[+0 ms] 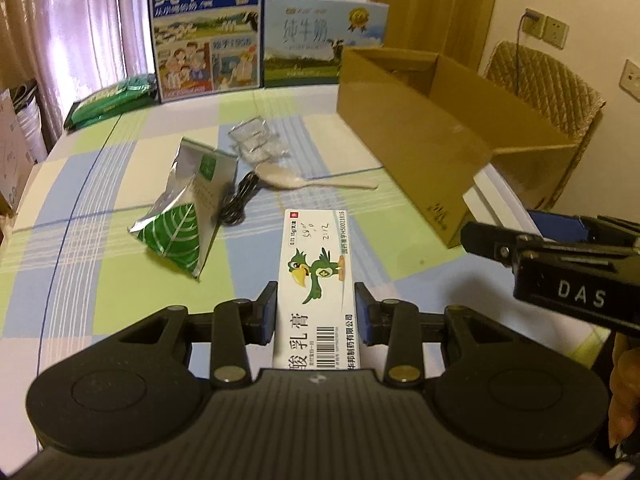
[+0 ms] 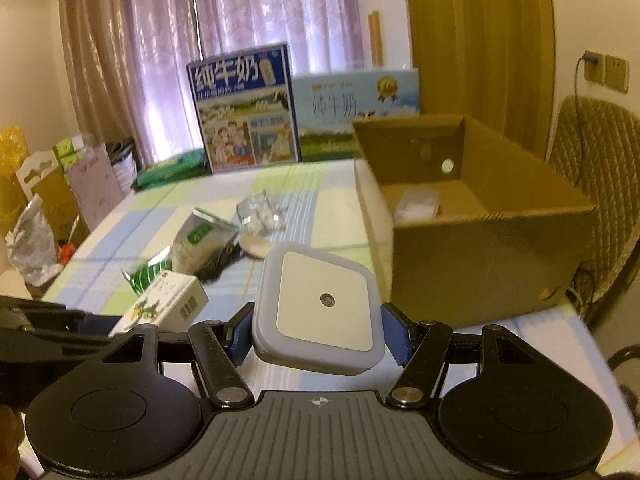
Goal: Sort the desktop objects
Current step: 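Carry the ointment box and white plug over the cardboard box with both tools, then open both tools to drop the ointment box and plug into the cardboard box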
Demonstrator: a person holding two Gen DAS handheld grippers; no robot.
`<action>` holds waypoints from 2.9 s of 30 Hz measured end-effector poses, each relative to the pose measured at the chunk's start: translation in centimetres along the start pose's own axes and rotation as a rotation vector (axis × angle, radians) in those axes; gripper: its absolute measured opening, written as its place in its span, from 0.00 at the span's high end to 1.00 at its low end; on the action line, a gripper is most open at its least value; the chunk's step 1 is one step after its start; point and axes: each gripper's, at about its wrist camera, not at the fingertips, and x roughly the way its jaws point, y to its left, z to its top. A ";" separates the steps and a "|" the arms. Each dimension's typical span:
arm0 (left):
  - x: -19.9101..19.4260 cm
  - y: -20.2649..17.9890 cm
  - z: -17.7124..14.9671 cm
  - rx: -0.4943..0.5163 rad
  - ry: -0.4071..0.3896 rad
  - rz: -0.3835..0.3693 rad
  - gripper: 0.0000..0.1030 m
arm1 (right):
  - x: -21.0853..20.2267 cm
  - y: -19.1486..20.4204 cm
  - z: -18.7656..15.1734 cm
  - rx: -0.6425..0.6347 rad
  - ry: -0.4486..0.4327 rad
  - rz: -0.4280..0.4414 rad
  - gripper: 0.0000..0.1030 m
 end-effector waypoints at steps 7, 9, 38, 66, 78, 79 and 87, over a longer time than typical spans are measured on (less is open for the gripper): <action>-1.9 -2.8 1.8 0.032 -0.031 -0.030 0.68 | -2.6 -1.6 2.2 0.017 -0.063 -0.027 0.39; -2.2 -3.6 2.2 0.042 -0.038 -0.041 0.68 | -3.1 -2.3 2.6 0.022 -0.076 -0.039 0.39; 5.7 -14.1 12.4 0.097 -0.059 -0.176 0.68 | 0.0 -16.2 10.1 0.034 -0.113 -0.156 0.39; 11.6 -14.4 15.6 0.060 -0.060 -0.182 0.68 | 5.3 -19.1 11.2 0.050 -0.060 -0.140 0.39; 9.0 -11.0 14.0 -0.025 -0.088 -0.146 0.62 | 5.8 -18.5 10.8 0.052 -0.039 -0.114 0.39; 8.7 -10.7 13.8 -0.028 -0.091 -0.141 0.62 | 6.0 -18.3 10.8 0.052 -0.036 -0.110 0.39; 8.0 -9.3 12.6 -0.050 -0.088 -0.123 0.59 | 6.4 -17.8 11.4 0.095 -0.046 -0.064 0.32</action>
